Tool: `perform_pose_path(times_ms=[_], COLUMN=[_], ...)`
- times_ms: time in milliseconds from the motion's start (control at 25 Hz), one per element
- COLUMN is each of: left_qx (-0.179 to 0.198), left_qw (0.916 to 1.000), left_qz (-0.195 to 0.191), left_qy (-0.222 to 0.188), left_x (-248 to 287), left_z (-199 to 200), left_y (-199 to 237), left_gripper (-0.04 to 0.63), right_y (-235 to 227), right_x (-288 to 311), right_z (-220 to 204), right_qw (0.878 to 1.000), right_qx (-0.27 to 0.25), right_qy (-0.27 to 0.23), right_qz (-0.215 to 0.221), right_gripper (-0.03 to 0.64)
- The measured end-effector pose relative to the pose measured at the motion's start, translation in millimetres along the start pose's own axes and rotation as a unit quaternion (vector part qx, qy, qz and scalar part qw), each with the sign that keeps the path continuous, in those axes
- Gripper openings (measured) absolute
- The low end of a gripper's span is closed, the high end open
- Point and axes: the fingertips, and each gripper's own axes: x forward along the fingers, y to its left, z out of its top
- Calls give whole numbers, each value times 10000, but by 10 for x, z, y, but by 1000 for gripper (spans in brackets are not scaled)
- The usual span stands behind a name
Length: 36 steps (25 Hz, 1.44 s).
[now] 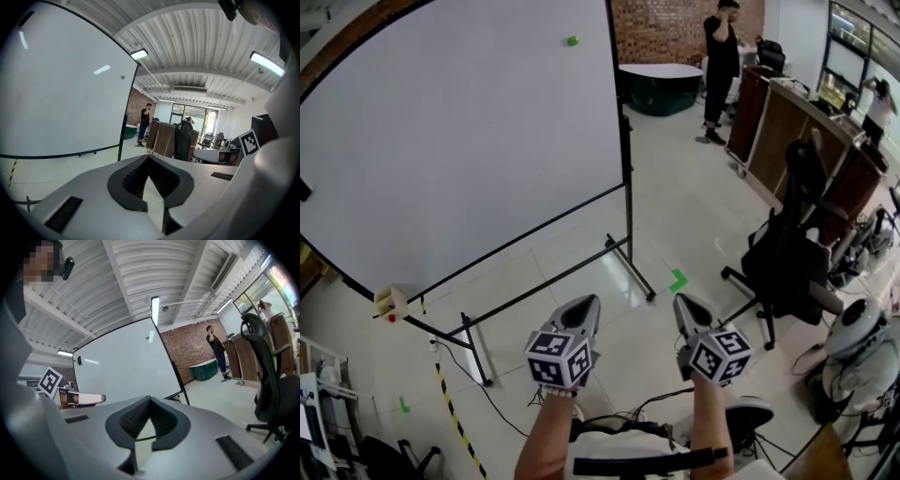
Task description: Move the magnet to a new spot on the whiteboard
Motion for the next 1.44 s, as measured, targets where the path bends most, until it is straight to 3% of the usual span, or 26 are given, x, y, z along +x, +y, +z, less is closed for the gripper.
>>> perform_pose_path(times_ms=[240,600,1000,1440], left_qx=[52,49,31,-9], left_qw=[9999,9993,9980,9974], left_qz=[74,-35,-414,-487], left_qy=[-131,-378,-478,-529], left_x=[-388,-845,-1012,-1193], left_z=[108,304,389,423], left_y=[239,656,725,848], left_gripper=[-3,-3,-3,-3], right_y=[413,1189,1493,1711], right_x=[65,280,216,224], right_z=[-9,-18,33,-20], right_qw=[9999,9974,9947,9940], right_qx=[-76,-710,-931,-959], right_qy=[-97,40,1,13], right_qz=[26,-102,-426,-525], right_gripper=[0,0,0,0])
